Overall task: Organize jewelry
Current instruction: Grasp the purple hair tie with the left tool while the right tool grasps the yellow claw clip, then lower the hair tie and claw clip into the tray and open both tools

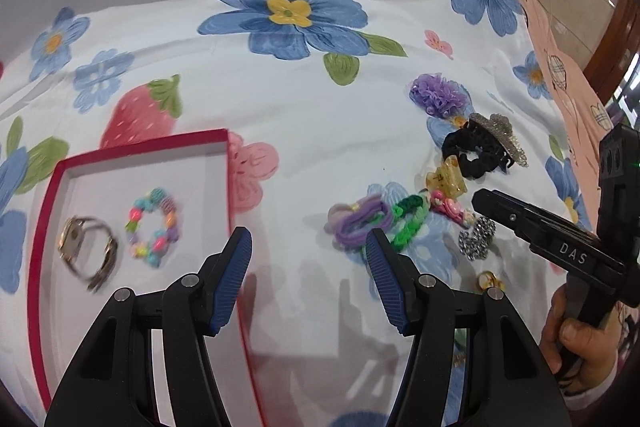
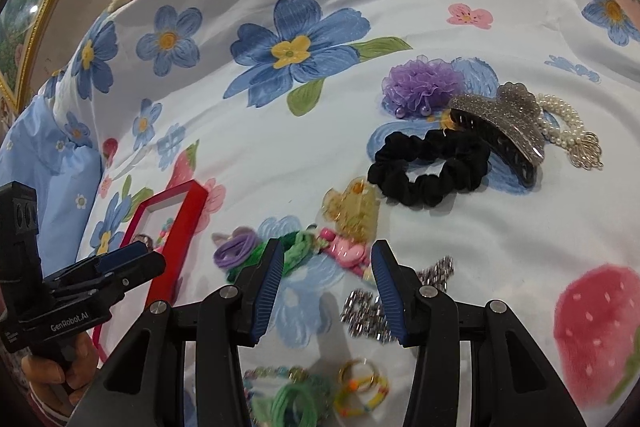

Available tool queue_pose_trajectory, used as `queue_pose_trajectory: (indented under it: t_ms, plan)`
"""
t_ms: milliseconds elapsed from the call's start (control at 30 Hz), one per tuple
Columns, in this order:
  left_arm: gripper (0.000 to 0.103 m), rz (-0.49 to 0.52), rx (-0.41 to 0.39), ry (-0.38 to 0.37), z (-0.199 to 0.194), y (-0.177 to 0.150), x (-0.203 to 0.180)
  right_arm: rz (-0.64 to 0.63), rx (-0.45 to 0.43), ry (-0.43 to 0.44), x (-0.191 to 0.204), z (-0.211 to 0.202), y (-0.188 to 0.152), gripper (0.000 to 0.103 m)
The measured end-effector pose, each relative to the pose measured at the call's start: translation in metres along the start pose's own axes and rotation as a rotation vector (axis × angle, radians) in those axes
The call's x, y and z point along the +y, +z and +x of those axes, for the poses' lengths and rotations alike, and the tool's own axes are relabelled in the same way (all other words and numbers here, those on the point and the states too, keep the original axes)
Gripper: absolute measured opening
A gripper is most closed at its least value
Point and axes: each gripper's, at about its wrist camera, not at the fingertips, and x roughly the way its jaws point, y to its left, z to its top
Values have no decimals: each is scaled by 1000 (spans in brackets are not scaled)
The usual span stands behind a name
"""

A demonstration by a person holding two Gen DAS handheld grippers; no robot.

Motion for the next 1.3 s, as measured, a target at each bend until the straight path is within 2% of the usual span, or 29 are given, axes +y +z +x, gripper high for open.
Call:
queue_pose_trajectory:
  t_ms: [100, 267, 333, 500, 567, 667, 1300]
  plan:
    - [59, 7, 33, -24, 17, 7, -1, 11, 11, -8, -4, 12, 6, 47]
    - [59, 45, 82, -19, 43, 12, -8, 37, 40, -11, -11, 32, 11, 48]
    - [55, 62, 99, -16, 52, 12, -11, 40, 41, -13, -12, 36, 11, 48]
    - [21, 83, 134, -44, 64, 11, -16, 44, 42, -14, -14, 42, 11, 45]
    - [15, 98, 129, -39, 63, 11, -18, 42, 35, -21, -15, 41, 12, 36]
    - [3, 99, 116, -43, 59, 12, -18, 40, 27, -25, -14, 40, 12, 36]
    - [0, -20, -47, -107, -21, -4, 4, -27, -41, 51, 24, -8, 7, 36]
